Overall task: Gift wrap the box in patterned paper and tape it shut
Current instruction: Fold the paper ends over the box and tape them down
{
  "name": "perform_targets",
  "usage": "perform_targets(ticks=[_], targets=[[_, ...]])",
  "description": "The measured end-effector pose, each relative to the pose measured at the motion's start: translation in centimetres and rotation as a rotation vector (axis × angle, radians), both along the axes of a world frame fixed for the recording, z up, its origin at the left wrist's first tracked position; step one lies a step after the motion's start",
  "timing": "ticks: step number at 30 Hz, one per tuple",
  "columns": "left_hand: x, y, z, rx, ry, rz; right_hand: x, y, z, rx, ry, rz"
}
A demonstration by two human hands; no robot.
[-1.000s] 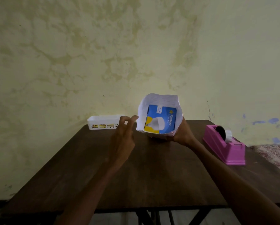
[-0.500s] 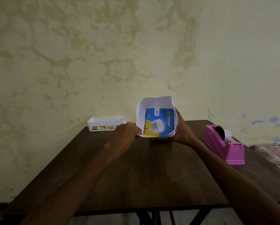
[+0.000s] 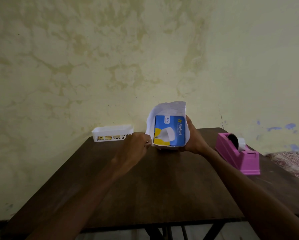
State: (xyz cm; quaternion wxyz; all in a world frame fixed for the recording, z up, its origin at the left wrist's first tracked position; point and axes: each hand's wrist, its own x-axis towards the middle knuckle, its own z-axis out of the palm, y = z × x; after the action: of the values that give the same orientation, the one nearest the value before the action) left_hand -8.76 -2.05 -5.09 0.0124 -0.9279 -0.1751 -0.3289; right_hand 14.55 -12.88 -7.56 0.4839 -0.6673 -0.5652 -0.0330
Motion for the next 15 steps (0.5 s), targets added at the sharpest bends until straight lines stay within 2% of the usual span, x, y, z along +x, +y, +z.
perform_targets(ticks=[3, 9, 15], targets=[[-0.1, 0.0, 0.0, -0.022, -0.022, -0.038, -0.7, -0.1, 0.6, 0.088, -0.003, 0.024], [0.6, 0.0, 0.1, -0.032, 0.074, -0.002, -0.4, -0.3, 0.3, 0.063, -0.015, 0.034], [1.0, -1.1, 1.0, 0.118, 0.238, 0.115, -0.6, -0.6, 0.7, 0.052, -0.082, 0.051]])
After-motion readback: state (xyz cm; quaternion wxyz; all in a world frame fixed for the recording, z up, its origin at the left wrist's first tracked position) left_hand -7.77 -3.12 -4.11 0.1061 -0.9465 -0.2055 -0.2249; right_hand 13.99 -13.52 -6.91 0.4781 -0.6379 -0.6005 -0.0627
